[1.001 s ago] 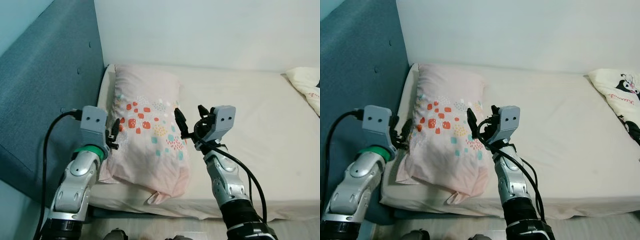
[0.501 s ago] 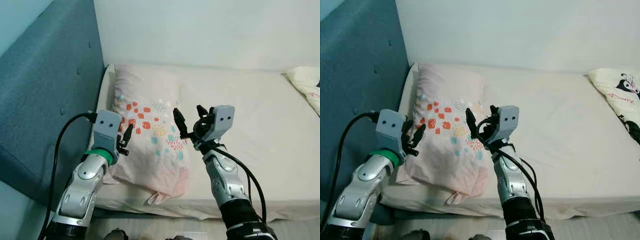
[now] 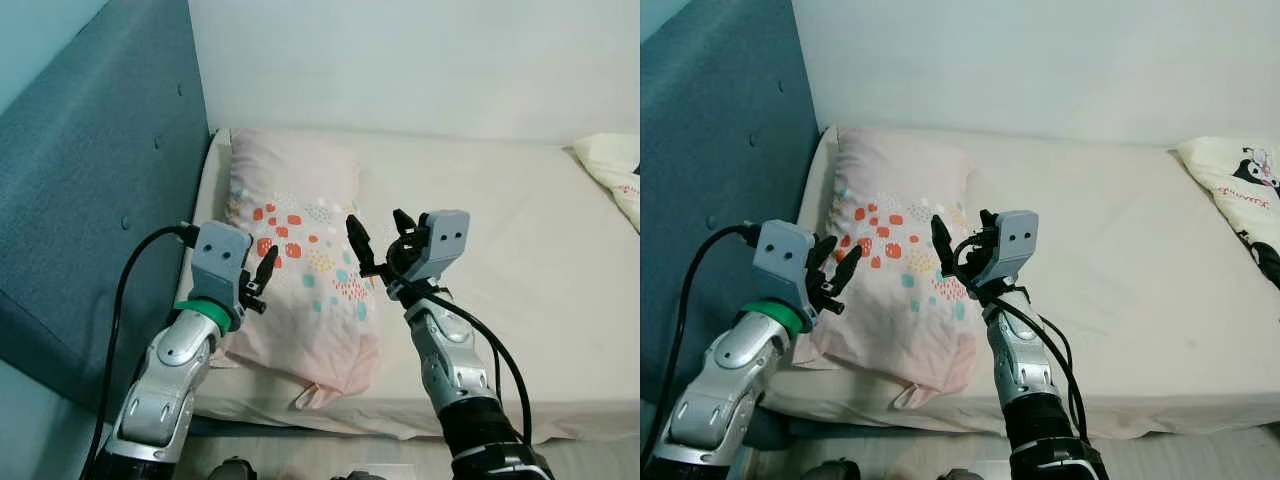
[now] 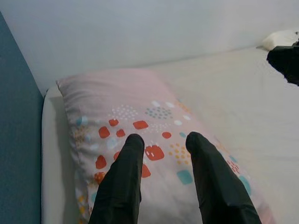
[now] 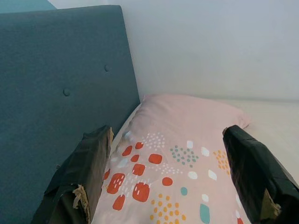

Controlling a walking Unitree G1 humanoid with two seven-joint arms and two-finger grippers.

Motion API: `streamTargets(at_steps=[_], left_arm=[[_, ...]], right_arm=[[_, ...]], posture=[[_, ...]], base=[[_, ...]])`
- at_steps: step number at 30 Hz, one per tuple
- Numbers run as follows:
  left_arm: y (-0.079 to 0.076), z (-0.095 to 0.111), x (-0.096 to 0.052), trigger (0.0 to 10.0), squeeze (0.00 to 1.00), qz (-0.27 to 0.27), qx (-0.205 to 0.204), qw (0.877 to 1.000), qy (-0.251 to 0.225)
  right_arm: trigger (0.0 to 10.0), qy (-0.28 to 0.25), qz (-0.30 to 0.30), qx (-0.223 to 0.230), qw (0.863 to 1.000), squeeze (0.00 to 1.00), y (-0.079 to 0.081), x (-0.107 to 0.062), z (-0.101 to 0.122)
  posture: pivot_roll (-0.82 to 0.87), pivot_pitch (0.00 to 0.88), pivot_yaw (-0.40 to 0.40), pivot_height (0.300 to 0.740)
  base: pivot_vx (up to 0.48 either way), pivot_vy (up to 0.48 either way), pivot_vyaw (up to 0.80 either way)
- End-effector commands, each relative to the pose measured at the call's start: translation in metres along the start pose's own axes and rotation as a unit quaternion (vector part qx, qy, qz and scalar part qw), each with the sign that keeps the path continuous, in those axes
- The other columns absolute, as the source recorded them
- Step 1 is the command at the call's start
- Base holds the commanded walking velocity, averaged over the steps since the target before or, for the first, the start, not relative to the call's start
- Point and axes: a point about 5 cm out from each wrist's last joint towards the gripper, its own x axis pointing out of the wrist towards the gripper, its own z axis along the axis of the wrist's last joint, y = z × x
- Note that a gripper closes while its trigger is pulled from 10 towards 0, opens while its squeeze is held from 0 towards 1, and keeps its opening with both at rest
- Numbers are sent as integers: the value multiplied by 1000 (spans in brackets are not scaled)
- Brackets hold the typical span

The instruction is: Clean up the room

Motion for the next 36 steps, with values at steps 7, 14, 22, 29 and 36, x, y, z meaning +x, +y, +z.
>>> streamTargets(at_steps=[7, 14, 22, 29, 36], left_arm=[[1, -3, -4, 10000, 0, 3, -12, 1000, 0], [5, -3, -3, 10000, 0, 6, -8, 1000, -1], [7, -6, -3, 10000, 0, 12, -3, 1000, 3], [15, -9, -3, 10000, 0, 26, 6, 1000, 6], [24, -5, -1, 10000, 0, 33, 14, 999, -1]], right_arm=[[10000, -5, -3, 3, 1000, 0, 1, 0, 1], [10000, -2, -9, -1, 1000, 0, -2, -2, 0], [10000, 1, -8, -1, 1000, 0, 0, -4, -2], [10000, 5, -5, -5, 1000, 0, -1, -6, -3], [10000, 5, -9, -15, 1000, 0, -5, -7, -1]], posture=[[81, 0, 9, 740], [78, 0, 12, 740], [75, 0, 13, 740], [64, 0, 9, 740], [55, 0, 12, 740]], base=[[0, 0, 0], [0, 0, 0], [0, 0, 0], [0, 0, 0], [0, 0, 0]])
